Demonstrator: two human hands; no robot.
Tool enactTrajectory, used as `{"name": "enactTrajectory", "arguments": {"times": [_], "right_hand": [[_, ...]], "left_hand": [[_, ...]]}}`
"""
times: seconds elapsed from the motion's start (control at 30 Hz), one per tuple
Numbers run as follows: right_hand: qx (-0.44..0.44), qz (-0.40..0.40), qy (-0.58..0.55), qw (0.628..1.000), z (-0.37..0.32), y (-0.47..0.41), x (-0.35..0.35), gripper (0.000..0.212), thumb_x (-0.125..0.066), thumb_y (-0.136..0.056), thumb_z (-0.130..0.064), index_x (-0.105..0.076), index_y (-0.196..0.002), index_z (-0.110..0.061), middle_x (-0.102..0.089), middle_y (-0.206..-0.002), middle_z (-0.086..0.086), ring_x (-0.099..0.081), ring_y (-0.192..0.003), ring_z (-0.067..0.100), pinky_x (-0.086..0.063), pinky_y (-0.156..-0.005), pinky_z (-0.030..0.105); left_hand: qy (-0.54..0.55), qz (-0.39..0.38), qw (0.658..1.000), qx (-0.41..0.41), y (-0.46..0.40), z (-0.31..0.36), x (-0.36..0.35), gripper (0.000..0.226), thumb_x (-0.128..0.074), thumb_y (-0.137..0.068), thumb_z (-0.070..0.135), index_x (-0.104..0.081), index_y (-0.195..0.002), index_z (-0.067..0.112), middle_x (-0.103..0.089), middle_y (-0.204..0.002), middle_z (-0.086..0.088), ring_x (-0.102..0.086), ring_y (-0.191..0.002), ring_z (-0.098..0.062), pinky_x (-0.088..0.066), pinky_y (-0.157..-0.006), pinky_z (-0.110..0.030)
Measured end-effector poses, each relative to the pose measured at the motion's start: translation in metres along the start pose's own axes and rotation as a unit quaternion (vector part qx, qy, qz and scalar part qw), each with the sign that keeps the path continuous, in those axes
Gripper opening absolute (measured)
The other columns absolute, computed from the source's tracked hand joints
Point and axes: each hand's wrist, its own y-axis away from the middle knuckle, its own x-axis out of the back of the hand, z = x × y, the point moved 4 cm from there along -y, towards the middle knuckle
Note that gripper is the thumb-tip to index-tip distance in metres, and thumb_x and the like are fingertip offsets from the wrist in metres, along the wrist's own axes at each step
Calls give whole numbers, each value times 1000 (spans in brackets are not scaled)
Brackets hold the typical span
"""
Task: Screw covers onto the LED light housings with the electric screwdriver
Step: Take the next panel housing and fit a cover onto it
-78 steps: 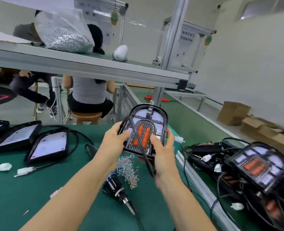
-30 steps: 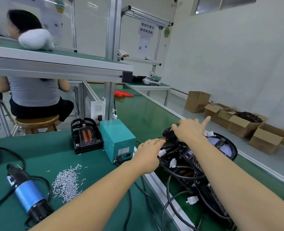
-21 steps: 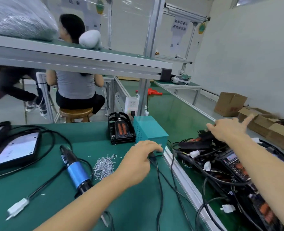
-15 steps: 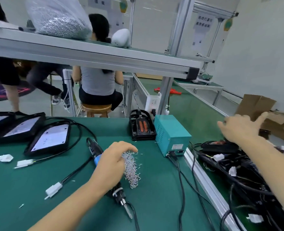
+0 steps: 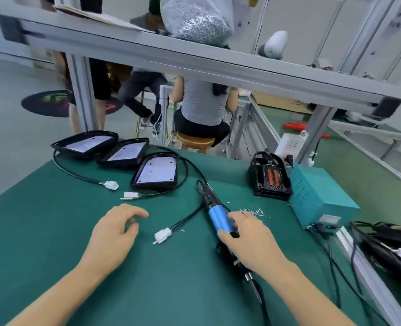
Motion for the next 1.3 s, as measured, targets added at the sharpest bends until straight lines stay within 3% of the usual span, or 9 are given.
{"name": "enactTrajectory", "arguments": {"times": [0.1,0.2,0.37,0.63,0.77,0.87,0.97,1.13,1.3], "right_hand": [[-42,0,20,999,-6,-7,-11,36,-54,-92,-44,-48,-115,-18,-54,-114,3,-53,-101,24,-37,-74,32],[-69,-19,35,997,-8,-13,-18,37,-57,-90,-45,-46,-110,-16,-55,-113,4,-51,-92,24,-38,-73,32],[-94,-34,32,994,-8,-16,-25,49,-63,-86,-47,-45,-121,-16,-54,-116,5,-55,-101,26,-42,-78,32],[-90,-34,40,995,-7,-17,-25,48,-63,-86,-48,-44,-120,-20,-53,-114,1,-50,-92,21,-38,-72,30],[3,67,111,992,-24,-18,-17,43,-54,-93,-40,-44,-132,-23,-46,-122,-2,-47,-111,20,-39,-87,29],[127,54,39,990,-55,-19,-28,28,-49,-98,-34,-59,-123,-24,-51,-120,-6,-49,-115,16,-41,-90,29],[153,-12,37,987,-75,-20,-55,30,-48,-99,-38,-59,-122,-23,-53,-121,-4,-50,-116,17,-40,-91,31],[115,19,29,993,-77,-25,-65,29,-46,-100,-42,-60,-116,-23,-55,-115,-5,-53,-110,17,-40,-85,30],[93,16,131,987,-78,-29,-63,16,-43,-99,-11,-57,-107,-12,-56,-112,7,-57,-104,28,-33,-69,34]], "left_hand": [[-45,-26,998,-34,15,-7,-2,34,-61,-82,-7,-66,-90,26,-60,-92,20,-53,-90,-6,-36,-78,-12],[-98,-40,986,-126,15,8,-15,22,-71,-78,-2,-71,-87,19,-61,-88,13,-49,-86,-8,-42,-77,-26],[-249,-54,930,-266,-5,45,-55,20,-88,-58,18,-71,-66,25,-58,-71,6,-51,-74,-16,-28,-67,-30],[-373,-99,899,-205,-25,45,-86,31,-88,-36,16,-59,-42,24,-49,-59,7,-53,-61,-19,-22,-62,-30],[-244,-77,953,-162,-26,32,-87,1,-70,-79,30,-71,-79,29,-55,-89,12,-51,-90,-14,-30,-79,-26],[-58,22,997,-42,-47,14,-66,14,-61,-89,21,-71,-97,26,-55,-99,11,-47,-100,-12,-31,-90,-28],[-120,93,988,-7,-82,0,-37,26,-61,-85,11,-66,-109,21,-56,-111,2,-45,-107,-22,-33,-90,-33],[-209,22,976,53,-120,-28,-22,48,-54,-83,5,-52,-128,20,-45,-135,1,-33,-126,-23,-27,-98,-34],[-230,-78,968,62,-126,-44,-31,46,-52,-87,10,-49,-132,19,-44,-139,0,-42,-123,-25,-38,-96,-36]]}}
